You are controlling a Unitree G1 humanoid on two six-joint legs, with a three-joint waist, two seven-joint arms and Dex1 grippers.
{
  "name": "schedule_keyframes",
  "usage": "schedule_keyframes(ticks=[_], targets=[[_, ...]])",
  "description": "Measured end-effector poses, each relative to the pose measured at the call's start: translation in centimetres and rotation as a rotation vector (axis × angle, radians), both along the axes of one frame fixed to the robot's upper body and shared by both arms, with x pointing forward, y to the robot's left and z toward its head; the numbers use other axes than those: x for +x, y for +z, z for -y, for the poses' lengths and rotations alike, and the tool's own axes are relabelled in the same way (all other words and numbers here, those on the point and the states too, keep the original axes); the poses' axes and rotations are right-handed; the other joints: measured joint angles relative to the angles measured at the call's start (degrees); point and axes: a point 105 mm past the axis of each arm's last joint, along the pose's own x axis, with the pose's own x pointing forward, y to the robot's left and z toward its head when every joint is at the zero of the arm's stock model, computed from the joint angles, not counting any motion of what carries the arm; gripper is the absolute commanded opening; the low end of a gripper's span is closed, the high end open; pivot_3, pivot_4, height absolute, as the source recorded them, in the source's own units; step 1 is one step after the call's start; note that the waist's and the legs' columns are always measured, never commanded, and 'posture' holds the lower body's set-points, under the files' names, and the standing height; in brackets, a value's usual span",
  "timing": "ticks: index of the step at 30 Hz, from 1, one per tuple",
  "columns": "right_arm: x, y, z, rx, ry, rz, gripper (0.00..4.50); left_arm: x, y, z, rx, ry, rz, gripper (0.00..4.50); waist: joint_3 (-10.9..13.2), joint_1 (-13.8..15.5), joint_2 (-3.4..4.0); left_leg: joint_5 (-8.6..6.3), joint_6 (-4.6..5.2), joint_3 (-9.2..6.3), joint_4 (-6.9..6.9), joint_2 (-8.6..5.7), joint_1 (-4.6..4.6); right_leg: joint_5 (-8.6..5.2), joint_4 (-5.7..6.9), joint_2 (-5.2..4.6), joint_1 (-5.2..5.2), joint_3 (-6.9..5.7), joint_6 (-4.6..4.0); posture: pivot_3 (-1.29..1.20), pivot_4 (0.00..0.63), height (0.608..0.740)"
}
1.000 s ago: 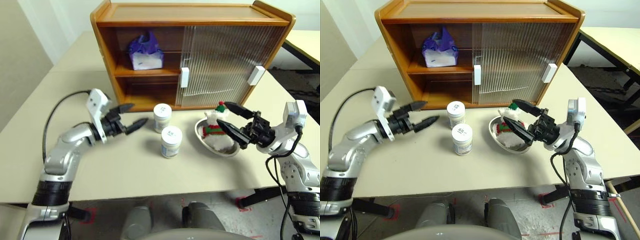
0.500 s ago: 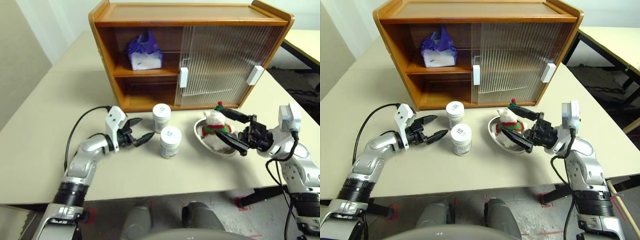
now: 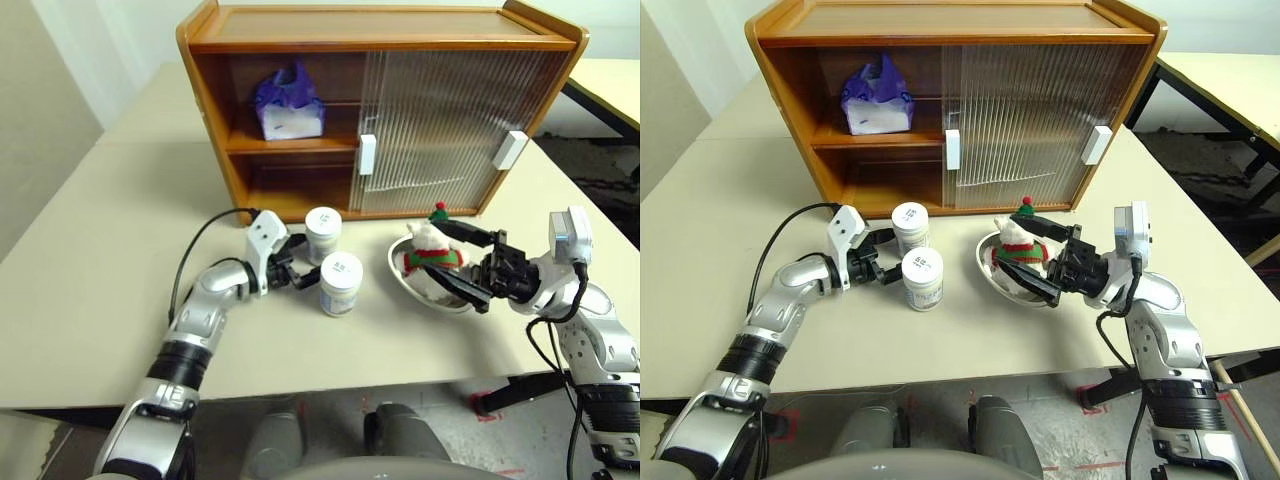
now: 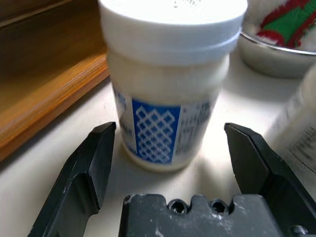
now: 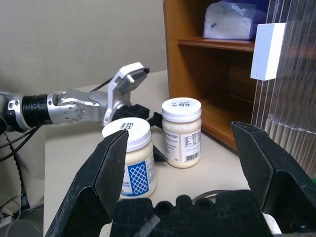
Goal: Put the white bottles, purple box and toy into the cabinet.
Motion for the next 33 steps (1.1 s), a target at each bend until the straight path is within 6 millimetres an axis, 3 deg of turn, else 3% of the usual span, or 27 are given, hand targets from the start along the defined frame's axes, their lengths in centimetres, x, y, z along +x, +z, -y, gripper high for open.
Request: schedule_keyframes(ticks=[4,8,9,19,24,28,33], targets=[[0.0,-0.2,-0.3,-0.013,0.006,-0.001,4.5,0.6,-0.3,0.8,-0.008,0.02,-0.006,4.47,0.0,-0.1,-0.01,0.0,0.0,-0.01,0.0,-0.01,-0.01,0.01,0.0,0.01,0.0,0.0,0.01,0.11,0.0,0.74],[0.0,-0.2,-0.3,-0.014,0.004,-0.001,4.5,0.8,-0.8,1.0,0.024,0.011,-0.01,3.19,0.0,-0.1,-0.01,0.0,0.0,-0.02,0.0,-0.01,-0.01,0.01,0.0,0.02,0.0,0.0,0.01,0.1,0.0,0.74],[0.0,-0.2,-0.3,-0.014,0.003,0.0,4.5,0.8,-0.8,1.0,0.024,0.01,-0.01,3.09,0.0,-0.1,-0.01,0.0,0.0,-0.02,0.0,-0.02,-0.01,0.01,0.01,0.02,0.0,0.01,0.02,0.1,0.0,0.74],[0.0,-0.2,-0.3,-0.017,0.0,0.002,4.5,0.7,-0.7,0.7,0.005,0.051,-0.002,3.09,0.0,-0.3,-0.02,-0.01,-0.01,-0.04,-0.01,0.0,-0.02,0.02,0.01,0.01,-0.02,-0.01,0.03,0.11,0.0,0.74],[0.1,-0.2,-0.3,-0.018,0.002,0.004,4.5,2.3,0.6,-1.0,-0.014,0.187,0.046,3.09,0.0,-0.1,-0.02,-0.01,-0.01,-0.04,0.01,0.0,-0.02,0.04,0.04,0.01,-0.02,-0.01,0.04,0.12,0.0,0.74],[0.1,-0.1,-0.4,-0.018,0.004,0.007,4.5,3.7,2.2,-1.2,-0.037,0.266,0.095,3.09,0.0,0.2,-0.02,-0.01,-0.01,-0.03,0.04,-0.04,-0.04,0.08,0.02,0.0,-0.01,0.01,0.09,0.12,0.0,0.74],[0.0,-0.2,-0.6,-0.01,0.003,0.004,4.5,5.1,1.9,-1.0,-0.042,0.349,0.082,3.09,0.0,1.2,-0.03,-0.01,-0.01,-0.04,0.03,-0.05,-0.05,0.09,0.02,0.02,-0.04,-0.01,0.08,0.11,0.0,0.74]])
